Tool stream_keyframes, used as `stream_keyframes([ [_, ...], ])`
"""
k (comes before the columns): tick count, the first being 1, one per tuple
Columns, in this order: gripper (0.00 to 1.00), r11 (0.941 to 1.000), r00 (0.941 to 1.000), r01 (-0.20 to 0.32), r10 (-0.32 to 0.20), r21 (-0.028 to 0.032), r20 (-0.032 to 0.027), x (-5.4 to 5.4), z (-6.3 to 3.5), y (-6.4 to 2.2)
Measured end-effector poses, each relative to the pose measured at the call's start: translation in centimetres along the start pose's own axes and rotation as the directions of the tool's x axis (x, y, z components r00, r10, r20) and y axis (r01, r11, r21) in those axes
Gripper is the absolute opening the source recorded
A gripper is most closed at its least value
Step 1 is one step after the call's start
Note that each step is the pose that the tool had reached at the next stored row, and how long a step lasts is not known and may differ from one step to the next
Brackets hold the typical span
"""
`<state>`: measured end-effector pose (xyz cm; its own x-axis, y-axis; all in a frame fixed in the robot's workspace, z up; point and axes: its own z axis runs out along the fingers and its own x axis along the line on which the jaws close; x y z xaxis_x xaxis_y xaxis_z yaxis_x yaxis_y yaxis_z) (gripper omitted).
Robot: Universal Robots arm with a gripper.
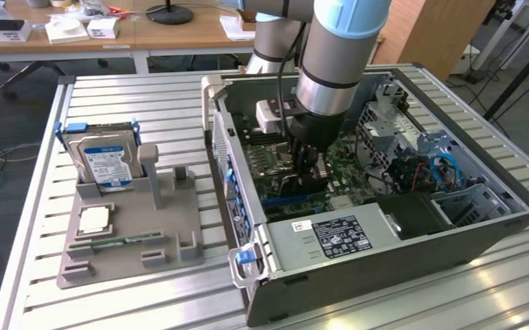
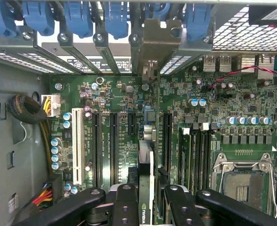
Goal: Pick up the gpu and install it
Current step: 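Insert the gpu into the slot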
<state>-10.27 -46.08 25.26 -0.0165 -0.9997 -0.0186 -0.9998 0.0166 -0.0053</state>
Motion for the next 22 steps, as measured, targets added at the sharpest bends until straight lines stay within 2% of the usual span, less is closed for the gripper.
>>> stream_keyframes([
  [22,0.26,1.0000,1.0000,0.000,0.000,0.0000,0.0002,0.01,0.10,0.20],
])
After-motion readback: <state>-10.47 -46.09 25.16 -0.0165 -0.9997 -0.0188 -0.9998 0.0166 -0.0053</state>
